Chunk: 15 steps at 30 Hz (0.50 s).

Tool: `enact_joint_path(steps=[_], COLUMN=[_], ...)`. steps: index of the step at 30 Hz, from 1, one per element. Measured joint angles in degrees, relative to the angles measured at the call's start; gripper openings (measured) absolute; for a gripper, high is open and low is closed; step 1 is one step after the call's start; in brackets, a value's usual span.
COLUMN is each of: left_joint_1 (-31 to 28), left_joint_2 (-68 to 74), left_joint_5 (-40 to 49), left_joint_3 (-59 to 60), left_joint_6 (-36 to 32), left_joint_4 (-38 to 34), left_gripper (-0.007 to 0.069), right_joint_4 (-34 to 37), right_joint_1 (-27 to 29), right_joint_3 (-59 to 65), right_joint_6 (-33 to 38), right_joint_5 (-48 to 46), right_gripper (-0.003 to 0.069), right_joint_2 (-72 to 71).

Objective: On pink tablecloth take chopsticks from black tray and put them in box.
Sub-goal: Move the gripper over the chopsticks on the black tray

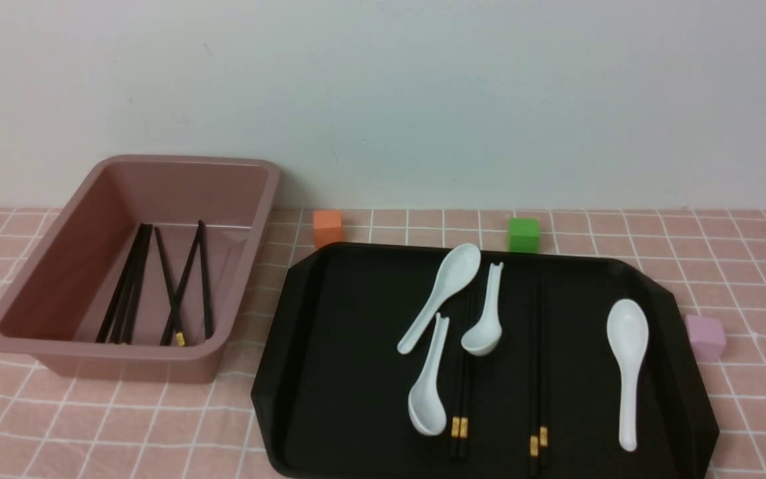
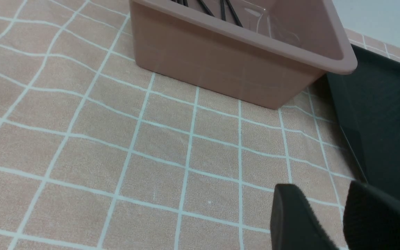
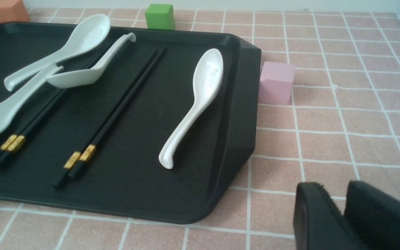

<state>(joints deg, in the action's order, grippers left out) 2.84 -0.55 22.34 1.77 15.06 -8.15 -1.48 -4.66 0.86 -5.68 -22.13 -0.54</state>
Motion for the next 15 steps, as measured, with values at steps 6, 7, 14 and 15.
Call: enact_joint_path(steps=[6,7,14,15], left_joint_1=[0.00,0.00,0.00,0.00], left_joint_2=[0.00,0.00,0.00,0.00], left_joint_5=[0.00,0.00,0.00,0.00], left_joint_3=[0.00,0.00,0.00,0.00], left_joint_6=[0.00,0.00,0.00,0.00], left_joint_4=[0.00,0.00,0.00,0.00], left_gripper=[0.0239,0.0239,0.0239,0.0239], right_joint_4=[0.33,1.49,15.45,17.14], right_joint_1=[0.00,0.00,0.00,0.00], right_joint_3=[0.21,0.41,0.61,0.61], right_joint_6=[-0.55,-1.27,-12.52,-13.85], right_joint_5=[1.84,3.08,17.80,19.77], right_gripper=[0.0169,0.0169,0.0178,0.0180], right_joint_2=[0.00,0.00,0.00,0.00])
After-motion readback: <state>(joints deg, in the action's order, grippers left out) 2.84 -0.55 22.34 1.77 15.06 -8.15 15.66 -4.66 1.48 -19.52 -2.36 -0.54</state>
